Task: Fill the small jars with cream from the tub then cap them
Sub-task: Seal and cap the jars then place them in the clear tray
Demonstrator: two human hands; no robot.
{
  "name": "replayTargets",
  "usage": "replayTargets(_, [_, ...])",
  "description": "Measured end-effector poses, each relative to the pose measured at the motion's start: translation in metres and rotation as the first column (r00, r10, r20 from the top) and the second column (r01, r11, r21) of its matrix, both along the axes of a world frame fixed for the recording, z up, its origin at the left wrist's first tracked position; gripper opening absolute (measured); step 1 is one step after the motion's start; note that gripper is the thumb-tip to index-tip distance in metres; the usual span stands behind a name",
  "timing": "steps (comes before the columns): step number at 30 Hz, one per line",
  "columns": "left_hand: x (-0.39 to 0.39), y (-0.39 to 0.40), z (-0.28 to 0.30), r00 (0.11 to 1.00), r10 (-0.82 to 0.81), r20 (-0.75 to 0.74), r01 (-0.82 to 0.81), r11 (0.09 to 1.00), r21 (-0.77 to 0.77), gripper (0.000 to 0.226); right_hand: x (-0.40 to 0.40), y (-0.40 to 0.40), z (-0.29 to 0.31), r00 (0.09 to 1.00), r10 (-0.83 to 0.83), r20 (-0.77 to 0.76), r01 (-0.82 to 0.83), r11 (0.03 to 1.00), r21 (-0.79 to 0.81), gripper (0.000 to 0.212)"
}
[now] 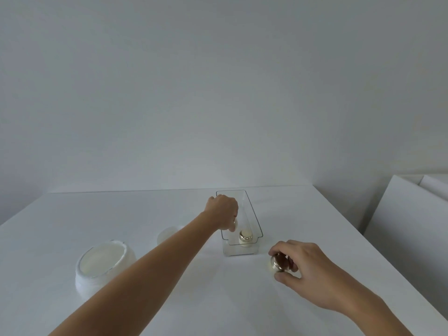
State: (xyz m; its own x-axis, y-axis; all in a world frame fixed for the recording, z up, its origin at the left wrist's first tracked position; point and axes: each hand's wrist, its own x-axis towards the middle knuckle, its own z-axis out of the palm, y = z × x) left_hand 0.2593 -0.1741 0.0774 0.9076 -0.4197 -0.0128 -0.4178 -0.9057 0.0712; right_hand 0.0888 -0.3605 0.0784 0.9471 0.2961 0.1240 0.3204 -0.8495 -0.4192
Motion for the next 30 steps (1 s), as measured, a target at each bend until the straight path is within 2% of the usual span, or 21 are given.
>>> replayTargets(9, [0.007,-0.008,-0.006,0.997,0.013,0.07,-0.028,0.976,0.214,0.029,0.011,-0.003,0.006,0.998,-0.054,0.043,0.05,0.995,0.081,0.03])
replayTargets(13, [0.006,-0.007,-0.008,0.997,0.008,0.073,-0.023,0.978,0.209,0.032,0.018,-0.001,0.009,0.995,-0.095,0.034,0.092,0.993,0.078,0.03])
replayTargets(15, [0.003,-0.002,-0.003,0.996,0.004,0.089,-0.016,0.99,0.137,0.038,0.024,0.001,0.013,0.993,-0.114,0.042,0.11,0.99,0.084,0.03])
replayTargets(18, [-0.013,0.012,0.011,0.99,0.035,0.14,-0.027,0.998,-0.064,0.041,0.035,0.003,0.02,0.988,-0.142,0.065,0.135,0.986,0.094,0.031])
replayTargets(22, [-0.054,0.041,0.017,0.985,0.07,0.161,-0.012,0.942,-0.335,0.039,0.053,0.009,0.028,0.981,-0.173,0.085,0.164,0.981,0.105,0.033])
replayTargets(30, [-0.151,0.092,-0.024,0.999,0.037,0.037,-0.016,0.886,-0.464,0.033,0.101,0.034,0.031,0.978,-0.173,0.117,0.169,0.985,0.047,0.034])
